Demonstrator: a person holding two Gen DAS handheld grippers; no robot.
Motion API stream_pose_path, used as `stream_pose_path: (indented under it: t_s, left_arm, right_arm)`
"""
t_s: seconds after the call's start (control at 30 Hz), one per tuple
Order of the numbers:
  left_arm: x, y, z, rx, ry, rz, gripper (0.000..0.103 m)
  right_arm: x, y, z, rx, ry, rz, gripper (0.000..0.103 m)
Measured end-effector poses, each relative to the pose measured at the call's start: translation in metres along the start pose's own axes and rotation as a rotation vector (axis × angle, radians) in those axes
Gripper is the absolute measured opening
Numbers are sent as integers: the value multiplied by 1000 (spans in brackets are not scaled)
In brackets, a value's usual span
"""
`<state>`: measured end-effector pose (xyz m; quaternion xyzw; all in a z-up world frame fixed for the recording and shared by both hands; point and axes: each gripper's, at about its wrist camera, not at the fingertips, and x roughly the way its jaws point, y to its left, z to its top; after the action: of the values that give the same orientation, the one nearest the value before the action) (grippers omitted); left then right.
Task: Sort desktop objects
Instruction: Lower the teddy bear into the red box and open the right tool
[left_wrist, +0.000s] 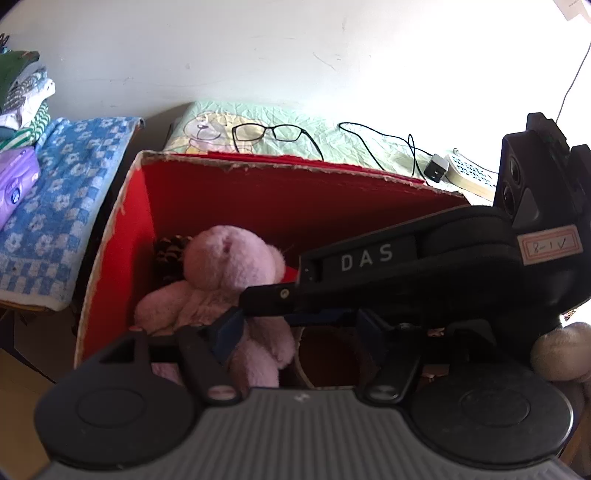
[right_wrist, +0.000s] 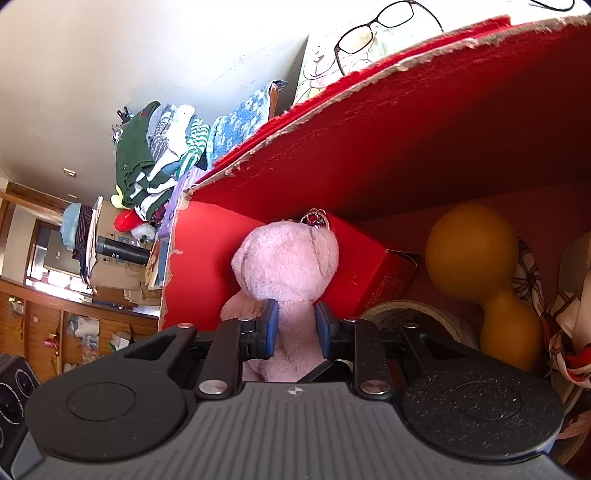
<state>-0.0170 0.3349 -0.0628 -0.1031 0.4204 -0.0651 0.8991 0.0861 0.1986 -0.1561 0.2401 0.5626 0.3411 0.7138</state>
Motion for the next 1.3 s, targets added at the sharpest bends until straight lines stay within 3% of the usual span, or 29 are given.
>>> stream_pose_path:
  t_s: [0.63,0.8,0.87,0.9,0.93,1.1,1.3]
  left_arm:
    - [4,-3,2,-10,13,14,74]
    - [0,-7,1,-32,9,55,75]
    - [-3,-8,1,-43,3,66,82]
    - [-5,-8,0,-50,-3,68,95]
    - [-9,-9,-1,-54,-18,79,100]
    - [-27,-18,-6,-5,-91,135,98]
    - [-35,-11,-16,-64,-97,112,95]
  right_arm:
    - [-8,-2,-3,43,-54,-7,28]
    - [-11,-1,-4,41,-79,-6,28]
    - [-12,0,-5,42,-94,-7,28]
    - [-13,0,-6,40,-102,-8,28]
    - [-13,0,-6,40,-107,-10,29]
    - [-13,2,-7,48,-127,-12,30]
    - [-12,7,-8,26,-146,-29,30]
